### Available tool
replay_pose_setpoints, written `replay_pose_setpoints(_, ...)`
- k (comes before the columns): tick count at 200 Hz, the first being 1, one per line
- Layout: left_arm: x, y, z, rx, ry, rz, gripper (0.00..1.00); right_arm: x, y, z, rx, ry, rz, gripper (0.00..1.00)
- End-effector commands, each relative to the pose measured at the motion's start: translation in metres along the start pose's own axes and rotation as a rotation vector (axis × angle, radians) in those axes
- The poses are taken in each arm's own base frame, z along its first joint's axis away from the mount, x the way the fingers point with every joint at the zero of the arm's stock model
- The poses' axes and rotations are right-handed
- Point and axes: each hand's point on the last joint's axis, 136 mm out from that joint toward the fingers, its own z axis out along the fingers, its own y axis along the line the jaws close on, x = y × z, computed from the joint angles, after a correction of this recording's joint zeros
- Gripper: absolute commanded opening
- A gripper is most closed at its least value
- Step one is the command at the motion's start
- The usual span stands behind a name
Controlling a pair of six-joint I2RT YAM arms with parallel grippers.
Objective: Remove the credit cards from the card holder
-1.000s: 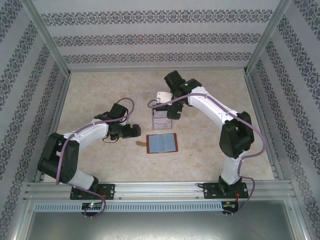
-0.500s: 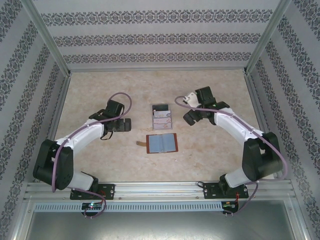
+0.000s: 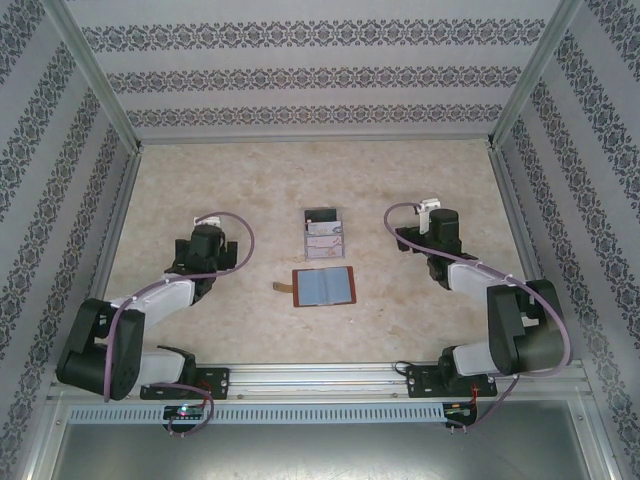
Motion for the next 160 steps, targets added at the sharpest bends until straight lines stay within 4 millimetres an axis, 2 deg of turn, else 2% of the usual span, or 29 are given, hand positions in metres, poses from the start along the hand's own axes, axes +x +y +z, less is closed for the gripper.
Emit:
replay_pose_setpoints(1, -0.055, 0.003, 0.001, 0.010, -0.267, -0.023, 1.00, -0.034, -0.012, 0.004, 0.033, -0.161, 0.071, 0.98)
replay_pose_setpoints(21, -0.068, 0.001, 0.006, 0.044, -0.359, -0.038, 1.00, -0.029, -0.026, 0.007, 0.046, -0.174, 0.141, 0.98)
replay_pose_setpoints(34, -0.068, 0.002, 0.014, 0.043, -0.363, -0.032, 1.00, -0.027, -0.029, 0.004, 0.035, -0.194, 0.168, 0.98)
replay_pose_setpoints(55, -0.062, 0.011, 0.027, 0.048, -0.330, -0.089, 1.00, -0.020, -0.028, 0.002, 0.032, -0.264, 0.172, 0.98)
replay_pose_setpoints(83, -0.051, 0.010, 0.038, 0.127, -0.335, -0.130, 1.00, -0.021, -0.029, 0.002, 0.035, -0.268, 0.169, 0.98)
replay_pose_setpoints(160, -0.052, 0.011, 0.038, 0.140, -0.332, -0.137, 1.00, -0.020, -0.028, 0.002, 0.037, -0.260, 0.167, 0.98)
